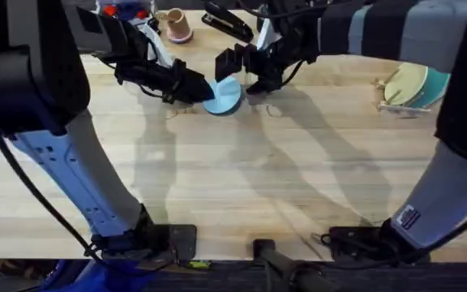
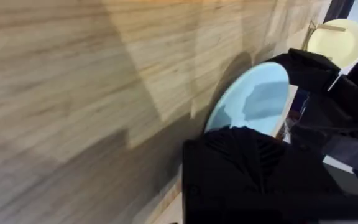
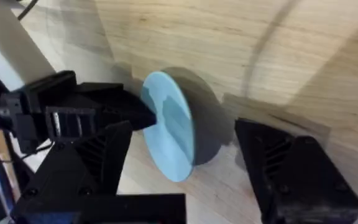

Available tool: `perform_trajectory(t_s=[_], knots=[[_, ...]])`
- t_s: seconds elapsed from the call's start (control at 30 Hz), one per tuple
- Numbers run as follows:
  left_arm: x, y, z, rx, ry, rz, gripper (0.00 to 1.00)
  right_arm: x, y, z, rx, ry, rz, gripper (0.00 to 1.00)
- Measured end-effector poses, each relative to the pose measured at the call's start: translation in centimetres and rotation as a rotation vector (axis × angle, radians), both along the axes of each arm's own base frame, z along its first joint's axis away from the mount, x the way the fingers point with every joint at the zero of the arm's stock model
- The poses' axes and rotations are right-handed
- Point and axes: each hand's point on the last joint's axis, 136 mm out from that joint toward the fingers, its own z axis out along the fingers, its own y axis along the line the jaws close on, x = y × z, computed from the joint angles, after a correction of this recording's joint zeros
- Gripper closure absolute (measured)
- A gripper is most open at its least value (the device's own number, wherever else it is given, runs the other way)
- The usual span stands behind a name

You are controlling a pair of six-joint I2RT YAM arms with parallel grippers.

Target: Pick up the plates from the table one by one and place each into a slot on the dish rack.

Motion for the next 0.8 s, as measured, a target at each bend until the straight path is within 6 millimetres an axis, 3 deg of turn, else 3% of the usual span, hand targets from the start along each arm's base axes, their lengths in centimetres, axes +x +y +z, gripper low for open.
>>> perform_trajectory(t_s=[0.33,0.43,0.6,0.77,0.8], knots=[[0.0,0.0,0.0,0.000,-0.001,0.000,0.961,-0.4,0.7,0.1,0.064,0.044,0.020,0.009],[0.0,0.0,0.0,0.000,-0.001,0.000,0.961,-0.6,0.9,0.0,0.076,0.058,0.026,0.073],[0.0,0.0,0.0,0.000,-0.001,0.000,0.961,-1.3,1.4,-0.9,0.082,0.100,0.035,0.424],[0.0,0.1,0.0,0.000,0.000,0.002,0.960,-1.6,1.4,-1.2,0.087,0.122,0.035,0.918],[0.0,0.2,0.1,-0.004,0.000,0.005,0.960,-1.5,1.5,-0.9,0.104,0.124,0.038,0.950]])
